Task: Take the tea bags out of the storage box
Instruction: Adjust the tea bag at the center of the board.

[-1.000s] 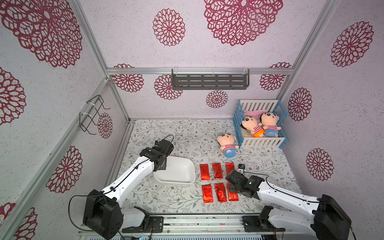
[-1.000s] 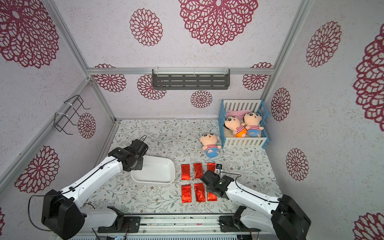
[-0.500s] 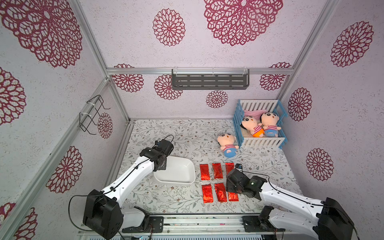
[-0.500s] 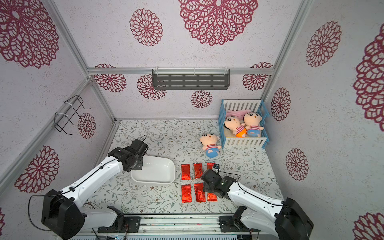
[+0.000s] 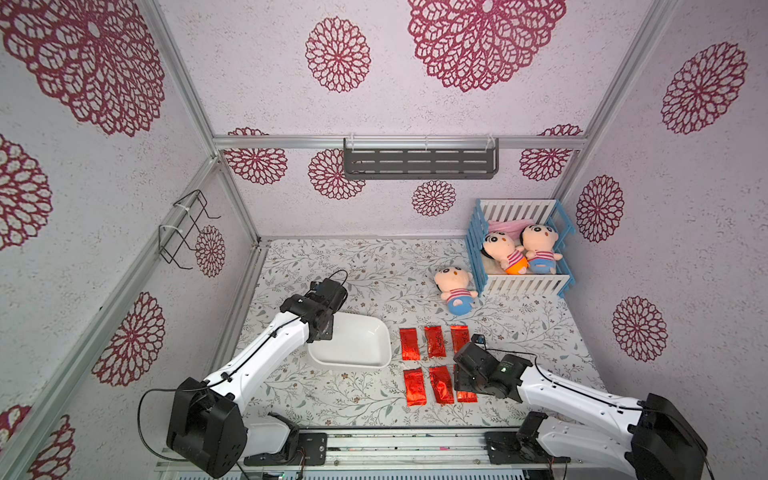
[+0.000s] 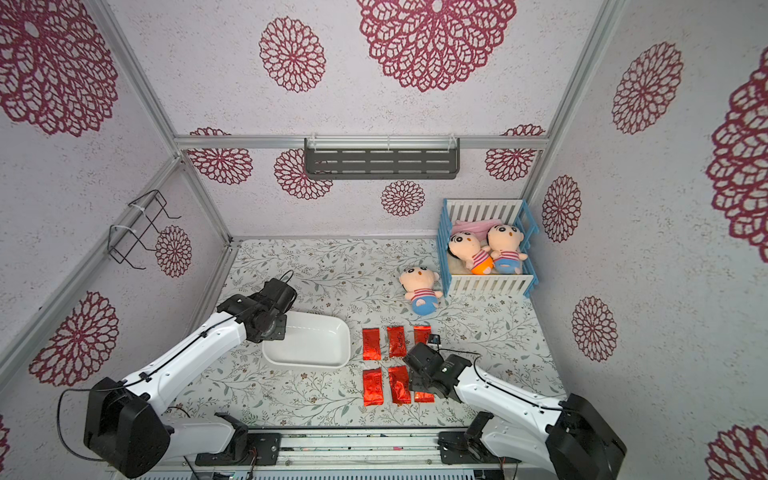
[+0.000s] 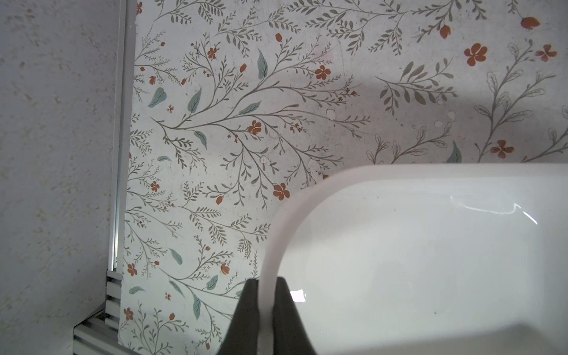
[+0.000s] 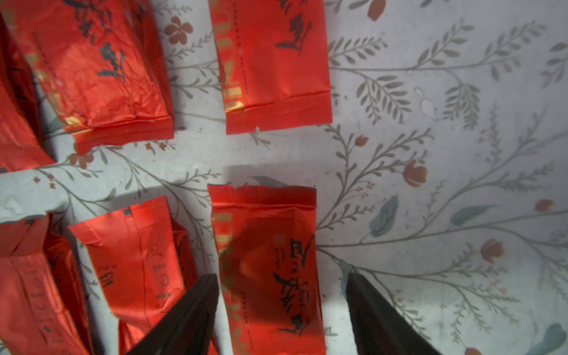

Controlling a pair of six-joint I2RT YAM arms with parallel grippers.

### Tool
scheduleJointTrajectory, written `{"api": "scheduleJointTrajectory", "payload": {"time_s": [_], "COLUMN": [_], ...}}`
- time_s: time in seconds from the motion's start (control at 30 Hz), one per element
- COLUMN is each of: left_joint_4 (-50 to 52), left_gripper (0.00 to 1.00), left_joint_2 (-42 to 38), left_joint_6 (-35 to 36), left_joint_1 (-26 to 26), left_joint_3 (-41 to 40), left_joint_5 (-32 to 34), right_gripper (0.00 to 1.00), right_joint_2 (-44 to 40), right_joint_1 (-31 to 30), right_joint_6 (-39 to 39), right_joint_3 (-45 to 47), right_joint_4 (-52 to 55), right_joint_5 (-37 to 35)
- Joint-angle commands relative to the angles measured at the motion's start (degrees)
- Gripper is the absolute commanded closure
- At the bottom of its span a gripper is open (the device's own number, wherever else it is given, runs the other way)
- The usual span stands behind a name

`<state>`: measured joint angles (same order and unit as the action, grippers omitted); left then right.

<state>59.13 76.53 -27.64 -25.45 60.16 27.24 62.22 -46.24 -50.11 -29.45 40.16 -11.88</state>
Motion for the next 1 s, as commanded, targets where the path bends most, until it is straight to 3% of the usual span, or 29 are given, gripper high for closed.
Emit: {"api": "scheduleJointTrajectory", "payload": {"time_s": [0.0, 0.5, 0.97], "left_joint_4": [0.33, 0.53, 0.48], "left_gripper": [1.0, 1.0, 1.0], "left_joint_2": [0.63, 0.99, 0.98], "left_joint_6": [0.38, 0.21, 0.13], "left_joint_1": [-0.21, -0.13, -0.2], "left_joint_3": [1.01, 1.1, 1.1], "left_joint_5": [-0.36, -0.17, -0.26], "right_gripper": [0.27, 0.26, 0.35], "right_joint_2": [-0.59, 3.09, 2.4], "right_joint_1": [0.01, -0.17, -0.43], "right_joint_6": [0.73, 1.34, -0.25], "right_joint_3": [0.01, 0.34, 0.26], "right_joint_4": [-0.2, -0.79, 0.41], "right_joint_5": [0.09, 0.16, -1.52]}}
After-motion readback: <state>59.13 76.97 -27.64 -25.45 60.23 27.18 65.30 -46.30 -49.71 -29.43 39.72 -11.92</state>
